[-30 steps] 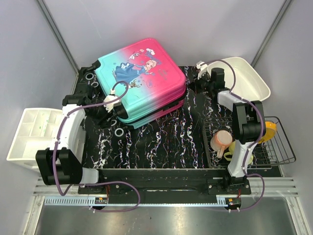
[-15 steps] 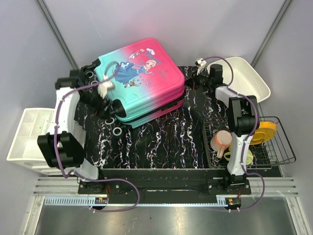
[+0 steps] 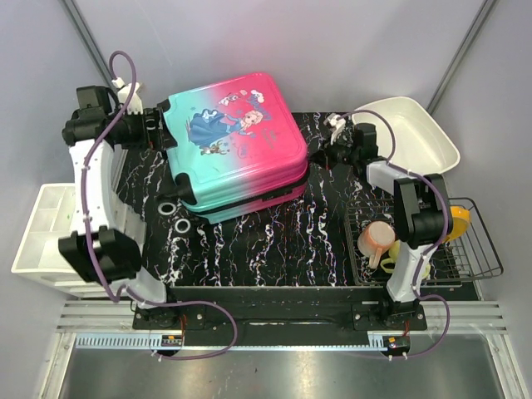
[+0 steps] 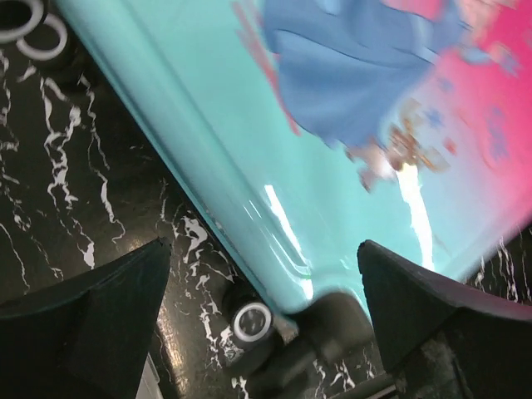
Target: Open, take out, and arrange the luggage
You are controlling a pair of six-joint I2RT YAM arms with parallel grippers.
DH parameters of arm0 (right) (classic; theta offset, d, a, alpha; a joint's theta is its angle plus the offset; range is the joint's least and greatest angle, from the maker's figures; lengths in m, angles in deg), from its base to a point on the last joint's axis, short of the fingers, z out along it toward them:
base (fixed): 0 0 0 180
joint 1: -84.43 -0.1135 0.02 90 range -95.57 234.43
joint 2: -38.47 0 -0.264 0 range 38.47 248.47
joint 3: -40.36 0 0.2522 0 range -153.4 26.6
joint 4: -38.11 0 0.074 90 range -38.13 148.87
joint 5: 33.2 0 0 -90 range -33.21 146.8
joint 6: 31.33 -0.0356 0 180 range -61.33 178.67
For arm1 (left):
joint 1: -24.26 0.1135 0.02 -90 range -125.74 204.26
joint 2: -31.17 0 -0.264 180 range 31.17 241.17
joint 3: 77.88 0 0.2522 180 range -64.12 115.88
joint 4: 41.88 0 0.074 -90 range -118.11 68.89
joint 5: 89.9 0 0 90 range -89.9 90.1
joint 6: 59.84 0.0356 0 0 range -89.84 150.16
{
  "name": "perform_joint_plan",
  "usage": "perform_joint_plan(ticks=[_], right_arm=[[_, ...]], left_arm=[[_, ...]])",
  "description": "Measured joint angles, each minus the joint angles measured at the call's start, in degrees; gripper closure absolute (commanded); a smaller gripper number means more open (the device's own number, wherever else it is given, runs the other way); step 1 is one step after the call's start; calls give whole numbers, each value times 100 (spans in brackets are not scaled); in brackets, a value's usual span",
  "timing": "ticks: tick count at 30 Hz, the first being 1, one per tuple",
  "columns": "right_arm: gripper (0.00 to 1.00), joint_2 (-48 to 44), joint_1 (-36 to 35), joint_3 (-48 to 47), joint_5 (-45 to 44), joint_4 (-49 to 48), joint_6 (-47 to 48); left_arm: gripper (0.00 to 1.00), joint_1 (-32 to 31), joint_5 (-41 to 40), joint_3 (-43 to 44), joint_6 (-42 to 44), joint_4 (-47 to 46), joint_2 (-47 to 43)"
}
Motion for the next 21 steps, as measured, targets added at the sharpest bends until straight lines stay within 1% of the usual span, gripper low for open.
perform_joint_plan(ticks=[4,7,8,10,11,12,16,19,21], right_arm=[[100,-697,-271,835,-7,26,76],[100,-1231,-566,1423,-22,48,81],[100,-1386,-669,1589,-50,55,81],[100,-1596,-791,1784,-164,94,83],[100,-1641,-802,1814,-225,131,98],[100,-1674,-809,1827,-317,160,129],[100,-1639,-743,1757,-507,188,341],[100,-1292,-601,1268,-551,289,446],[100,-999,-518,944,-542,289,507]], left_arm=[[1,31,-444,2,-520,-308,782],[9,-31,-472,-31,-686,-389,1314],[15,-37,-503,-4,-741,-415,1394],[21,-13,-538,31,-688,-431,1397],[25,-31,-555,52,-638,-424,1414],[30,-39,-555,61,-610,-435,1429],[34,-76,-584,136,-472,-398,1506],[39,-94,-605,382,-350,-177,1679],[39,-101,-614,494,-264,-76,1766]])
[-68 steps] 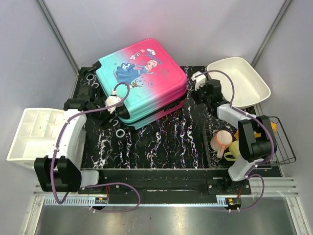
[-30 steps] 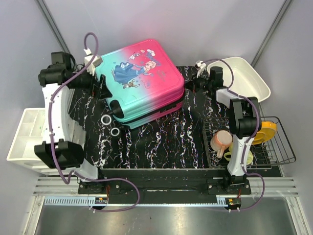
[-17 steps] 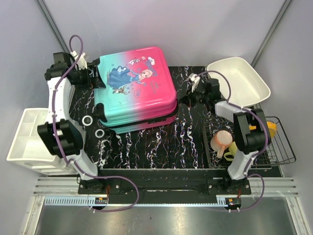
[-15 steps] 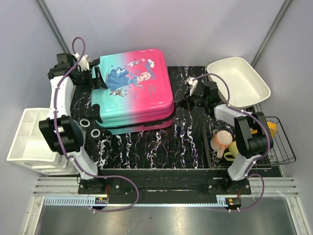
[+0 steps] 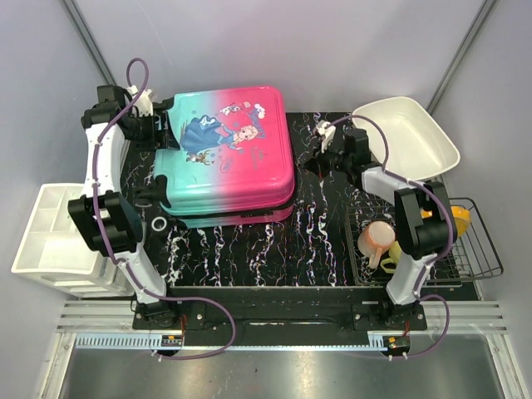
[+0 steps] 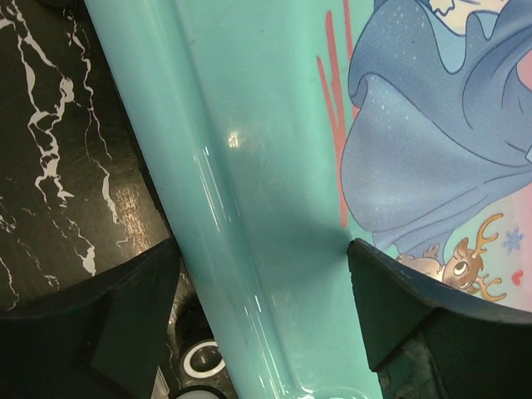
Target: Open, take out, and arrange the luggage
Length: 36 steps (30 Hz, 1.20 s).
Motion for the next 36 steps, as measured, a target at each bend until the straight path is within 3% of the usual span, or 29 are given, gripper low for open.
perform_joint_plan(ticks=[10,17,26,33,36], right_arm=[[100,1467,210,-1543,15,-529,-81],[100,1665,179,-1646,227,-817,-337],[100,984,125,-498,114,-1191,-363],[100,-151,87,649,79,-1099,-323],[100,-640,-37,1016,103,-938,-376]], left_arm=[[40,-136,157,730,433,376,479],[26,-214,85,977,802,581,608],[25,-870,-555,1408,1801,382,809],[20,-2570,317,1926,2179,-479,1338],[19,-2704,468,2369,2135,-385,1593]])
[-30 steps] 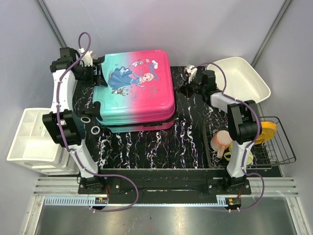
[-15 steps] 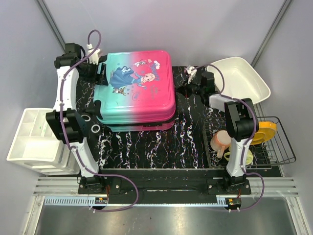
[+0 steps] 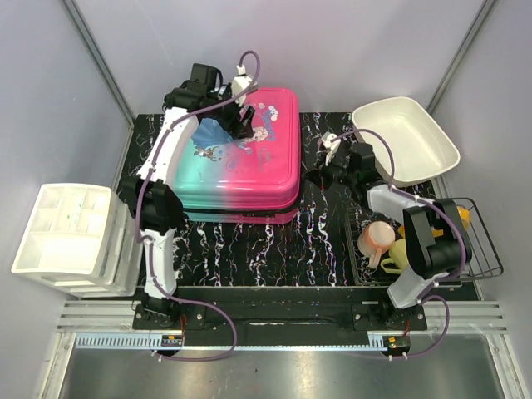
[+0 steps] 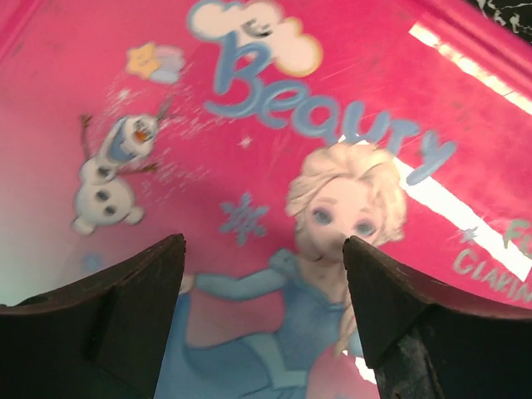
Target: Open, take out, and arrange the luggage
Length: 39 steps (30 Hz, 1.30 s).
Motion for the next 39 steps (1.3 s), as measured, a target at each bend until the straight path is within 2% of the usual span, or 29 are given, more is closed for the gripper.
perform_joint_plan(ticks=[3,6,8,9,11,12,15,16,19,24,26,31,38,39], right_arm=[[100,-223,-138,181,-109,142,-50],[100,-214,-138,221,-195,155,-151],[91,-166,-138,192,-256,151,-203],[80,-109,-138,131,-256,170,-240],[75,61,-136,-98,-262,234,-306],[71,127,-118,-188,-258,269,-339],[55,201,-7,-299,-264,380,-354],[46,201,44,-304,-264,400,-328],[32,201,199,-334,-205,542,-170],[19,201,546,-437,90,852,463],[16,201,603,-483,214,955,688],[15,328,658,-809,634,1123,1202],[21,1054,664,-1622,960,1384,1486],[25,1163,662,-1720,964,1425,1502]], left_arm=[[18,280,109,55,-7,42,26],[18,721,179,-315,9,-109,-173],[18,979,181,-708,42,-203,-442],[18,1082,170,-951,66,-225,-605],[18,1244,142,-1287,94,-236,-855],[18,1290,133,-1416,107,-238,-951],[18,1338,118,-1781,149,-297,-1215],[18,1338,109,-1902,157,-328,-1305],[18,1340,92,-2068,175,-334,-1432],[18,1349,96,-2096,179,-345,-1451],[18,1349,96,-2096,179,-345,-1451],[18,1349,96,-2079,195,-321,-1451],[18,1353,94,-2068,214,-236,-1471],[17,1355,94,-2070,212,-214,-1488]])
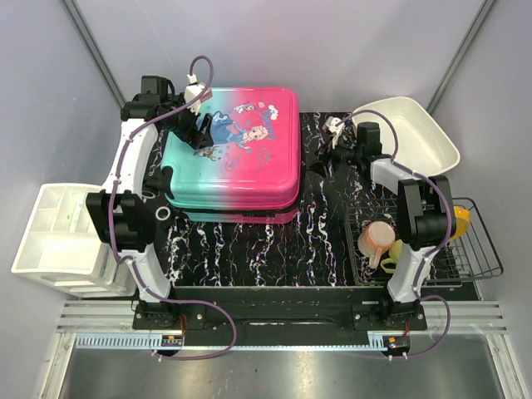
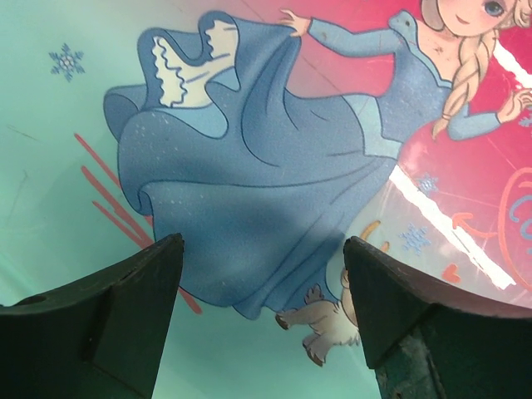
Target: Open, take out, and arrange the luggage
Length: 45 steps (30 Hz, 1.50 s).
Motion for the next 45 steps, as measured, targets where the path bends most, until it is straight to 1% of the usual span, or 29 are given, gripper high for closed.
perform_joint_plan(ticks=[6,13,17,21,22,24,26,27,28,29,30,31,32,34,36,41,42,45], right_arm=[[28,490,-39,-715,42,675,323],[29,647,-232,-1268,72,1641,911],[32,767,-313,-1510,-4,2083,1196],[31,962,-365,-1784,-74,2503,1386],[33,1001,-376,-1849,-94,2608,1453],[38,1084,-409,-1967,-138,2822,1578],[55,1132,-437,-2037,-212,2935,1679],[60,1158,-442,-2098,-229,2977,1711],[70,1180,-442,-2149,-219,3010,1725],[75,1189,-452,-2173,-205,3058,1731],[80,1191,-466,-2181,-205,3082,1770],[95,1193,-479,-2188,-208,3077,1777],[99,1193,-481,-2188,-170,3075,1784],[100,1176,-483,-2109,-79,3005,1792],[100,1036,-459,-1810,-20,2719,1764],[100,597,-603,-1106,-339,2020,1665],[100,533,-634,-1014,-431,1910,1622],[100,343,-706,-691,-673,1528,1445]], left_arm=[[17,70,2,-31,-9,306,-122],[17,188,33,-114,-35,472,-236],[17,273,46,-114,-55,496,-240],[17,313,57,-114,-59,507,-243],[17,321,66,-114,-59,507,-243],[17,343,76,-114,-61,511,-243],[17,378,87,-114,-61,516,-249],[17,400,90,-116,-61,527,-254],[17,420,92,-118,-61,535,-260],[17,444,96,-127,-68,540,-267],[16,476,111,-127,-92,544,-269],[14,511,133,-127,-146,542,-269],[9,557,157,-127,-256,529,-269],[4,678,208,-122,-472,490,-269],[1,892,236,-90,-841,411,-264],[1,1432,304,57,-1550,358,114],[4,1471,363,68,-1694,354,271],[12,1414,866,223,-2011,302,605]])
